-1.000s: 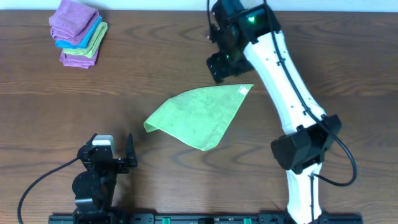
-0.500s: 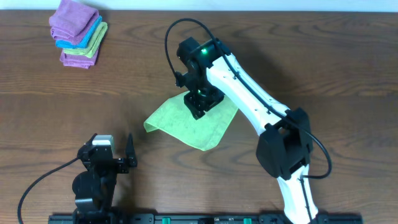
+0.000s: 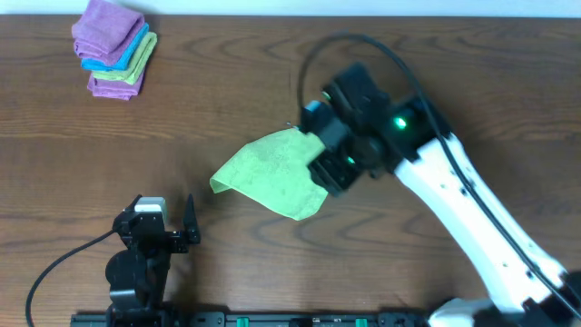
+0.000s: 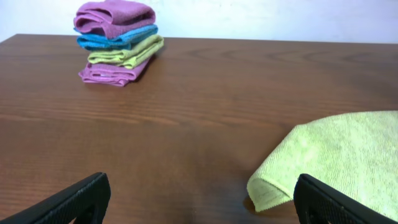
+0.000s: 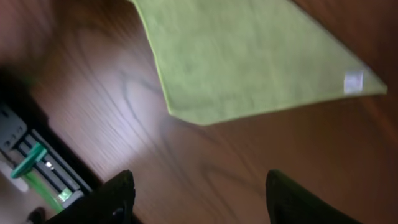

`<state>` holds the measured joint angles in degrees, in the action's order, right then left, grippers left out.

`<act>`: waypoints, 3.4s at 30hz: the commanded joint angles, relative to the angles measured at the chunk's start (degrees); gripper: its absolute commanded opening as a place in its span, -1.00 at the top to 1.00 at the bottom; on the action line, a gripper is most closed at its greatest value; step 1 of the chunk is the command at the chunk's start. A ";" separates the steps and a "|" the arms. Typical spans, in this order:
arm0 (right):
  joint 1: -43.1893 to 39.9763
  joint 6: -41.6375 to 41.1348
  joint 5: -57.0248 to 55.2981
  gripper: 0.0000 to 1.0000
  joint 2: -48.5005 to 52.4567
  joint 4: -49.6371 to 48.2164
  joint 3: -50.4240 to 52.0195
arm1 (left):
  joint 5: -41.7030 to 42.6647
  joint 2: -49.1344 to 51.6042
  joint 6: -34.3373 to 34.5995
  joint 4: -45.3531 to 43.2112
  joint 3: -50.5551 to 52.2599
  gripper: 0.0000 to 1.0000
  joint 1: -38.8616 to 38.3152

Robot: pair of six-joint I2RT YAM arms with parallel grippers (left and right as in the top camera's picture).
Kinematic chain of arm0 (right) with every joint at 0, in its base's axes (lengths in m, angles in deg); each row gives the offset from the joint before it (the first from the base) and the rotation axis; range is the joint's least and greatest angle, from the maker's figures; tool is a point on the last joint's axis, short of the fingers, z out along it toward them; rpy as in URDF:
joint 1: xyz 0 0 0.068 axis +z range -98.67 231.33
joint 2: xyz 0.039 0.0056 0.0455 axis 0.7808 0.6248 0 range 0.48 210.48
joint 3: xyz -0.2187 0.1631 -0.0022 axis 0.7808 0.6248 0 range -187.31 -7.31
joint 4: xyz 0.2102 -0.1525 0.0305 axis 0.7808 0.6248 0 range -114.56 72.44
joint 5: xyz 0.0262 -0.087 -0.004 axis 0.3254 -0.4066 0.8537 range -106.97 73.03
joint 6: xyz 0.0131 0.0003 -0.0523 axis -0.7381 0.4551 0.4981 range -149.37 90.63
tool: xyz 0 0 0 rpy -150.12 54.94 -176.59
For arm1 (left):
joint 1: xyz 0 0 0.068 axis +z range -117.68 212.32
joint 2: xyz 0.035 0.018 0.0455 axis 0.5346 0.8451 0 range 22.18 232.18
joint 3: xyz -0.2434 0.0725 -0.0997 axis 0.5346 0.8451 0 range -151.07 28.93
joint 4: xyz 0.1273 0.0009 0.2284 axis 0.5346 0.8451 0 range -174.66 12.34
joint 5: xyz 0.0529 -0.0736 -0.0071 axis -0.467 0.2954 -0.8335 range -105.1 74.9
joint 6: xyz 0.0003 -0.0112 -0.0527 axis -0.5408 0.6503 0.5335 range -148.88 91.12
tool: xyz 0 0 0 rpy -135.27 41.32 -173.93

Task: Fold the cloth
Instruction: 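Lay the cloth flat on the table and release the right gripper, then grasp the cloth's left corner with the left gripper, right corner with right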

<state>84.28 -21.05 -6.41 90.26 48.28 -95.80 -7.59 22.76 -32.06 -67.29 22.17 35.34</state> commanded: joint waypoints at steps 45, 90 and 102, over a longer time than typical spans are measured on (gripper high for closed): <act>-0.26 -6.12 19.80 -0.32 0.87 -4.94 20.87 | 16.26 -0.33 31.10 -4.68 1.29 -0.91 0.33; -14.64 -5.84 33.33 -0.29 -7.82 -11.74 20.65 | 33.75 74.31 60.54 -25.77 -18.27 -0.90 -6.38; -14.60 -3.30 33.24 -0.31 -7.85 -9.77 20.68 | 21.53 74.34 56.28 -24.26 -18.27 -0.82 -6.38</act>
<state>70.03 -25.66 25.68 83.14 38.38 -74.95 17.83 96.99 26.16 -91.47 5.01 29.09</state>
